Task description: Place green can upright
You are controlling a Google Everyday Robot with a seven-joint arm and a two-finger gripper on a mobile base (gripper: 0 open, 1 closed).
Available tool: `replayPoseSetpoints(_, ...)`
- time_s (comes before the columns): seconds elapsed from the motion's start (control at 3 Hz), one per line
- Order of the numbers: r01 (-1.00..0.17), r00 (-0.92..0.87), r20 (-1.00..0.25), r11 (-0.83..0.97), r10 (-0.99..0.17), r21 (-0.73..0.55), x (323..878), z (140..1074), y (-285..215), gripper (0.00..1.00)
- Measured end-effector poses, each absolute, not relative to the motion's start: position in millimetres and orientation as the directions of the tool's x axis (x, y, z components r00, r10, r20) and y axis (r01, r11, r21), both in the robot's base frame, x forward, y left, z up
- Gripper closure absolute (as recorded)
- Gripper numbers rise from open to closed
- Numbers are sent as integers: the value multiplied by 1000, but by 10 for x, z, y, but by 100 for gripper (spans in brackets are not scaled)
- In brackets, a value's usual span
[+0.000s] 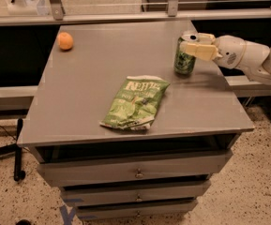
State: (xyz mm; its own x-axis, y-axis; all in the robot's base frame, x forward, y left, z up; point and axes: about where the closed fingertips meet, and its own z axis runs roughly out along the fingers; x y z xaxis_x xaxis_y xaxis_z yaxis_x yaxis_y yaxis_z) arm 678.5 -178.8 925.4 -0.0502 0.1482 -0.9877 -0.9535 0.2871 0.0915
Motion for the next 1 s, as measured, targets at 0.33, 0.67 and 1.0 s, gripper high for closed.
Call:
replayPoseSetpoints(0.33,-955,-23,-990,289,138,63,6726,9194,-1802,12)
replayPoseSetpoints(0.67,-954,-18,-991,293,129,55,6695,9149,-1827,0)
replayPoseSetpoints(1.0,-950,-6,-994,309,109,40,6655,9159,-1937,0)
